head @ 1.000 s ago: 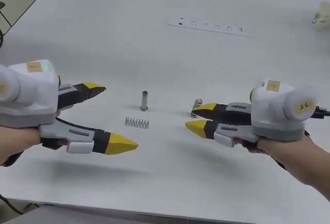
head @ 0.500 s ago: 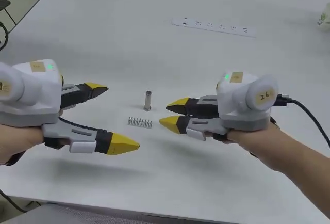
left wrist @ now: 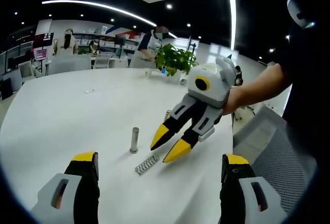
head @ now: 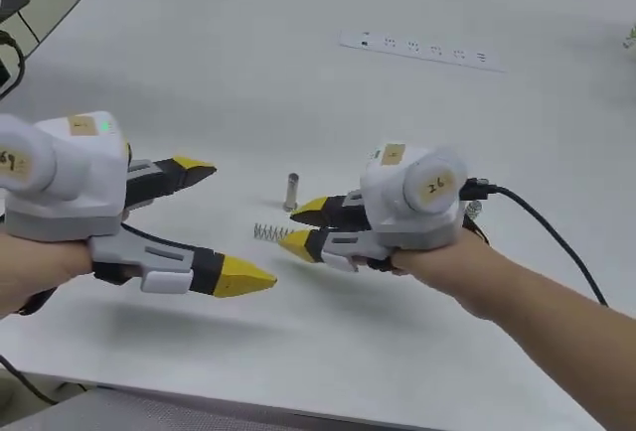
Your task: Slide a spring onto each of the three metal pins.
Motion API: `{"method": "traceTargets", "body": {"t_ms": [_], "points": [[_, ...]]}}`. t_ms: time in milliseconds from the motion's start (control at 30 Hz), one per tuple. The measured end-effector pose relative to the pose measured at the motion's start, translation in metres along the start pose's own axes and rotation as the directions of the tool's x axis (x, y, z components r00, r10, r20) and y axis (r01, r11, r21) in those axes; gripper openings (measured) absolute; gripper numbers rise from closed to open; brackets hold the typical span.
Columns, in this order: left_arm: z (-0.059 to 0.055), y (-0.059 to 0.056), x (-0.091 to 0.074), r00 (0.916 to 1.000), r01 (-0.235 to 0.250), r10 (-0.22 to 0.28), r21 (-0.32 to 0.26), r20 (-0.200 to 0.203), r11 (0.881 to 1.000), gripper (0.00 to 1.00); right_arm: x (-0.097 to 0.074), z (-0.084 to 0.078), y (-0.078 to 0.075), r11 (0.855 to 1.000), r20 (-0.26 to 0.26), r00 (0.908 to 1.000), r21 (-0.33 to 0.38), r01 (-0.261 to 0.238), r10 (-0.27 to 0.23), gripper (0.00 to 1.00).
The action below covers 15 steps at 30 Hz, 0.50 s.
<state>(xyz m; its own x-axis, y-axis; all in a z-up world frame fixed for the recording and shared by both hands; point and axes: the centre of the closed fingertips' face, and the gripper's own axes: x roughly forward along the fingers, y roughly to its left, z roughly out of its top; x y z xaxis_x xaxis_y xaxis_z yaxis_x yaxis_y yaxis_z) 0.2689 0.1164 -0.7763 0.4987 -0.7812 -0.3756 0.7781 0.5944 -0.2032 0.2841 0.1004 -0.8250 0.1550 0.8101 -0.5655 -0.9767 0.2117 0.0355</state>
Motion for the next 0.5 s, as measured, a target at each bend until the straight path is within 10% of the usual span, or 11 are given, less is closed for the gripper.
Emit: {"method": "traceTargets", "body": {"t_ms": [500], "points": [[-0.003,-0.001,0.0,1.0,0.004,-0.005,-0.007,-0.004,1.0,0.97,0.012,-0.016,-0.004,1.0,-0.067,0.9977,-0.028,-0.008,0.006,0.14]]}}
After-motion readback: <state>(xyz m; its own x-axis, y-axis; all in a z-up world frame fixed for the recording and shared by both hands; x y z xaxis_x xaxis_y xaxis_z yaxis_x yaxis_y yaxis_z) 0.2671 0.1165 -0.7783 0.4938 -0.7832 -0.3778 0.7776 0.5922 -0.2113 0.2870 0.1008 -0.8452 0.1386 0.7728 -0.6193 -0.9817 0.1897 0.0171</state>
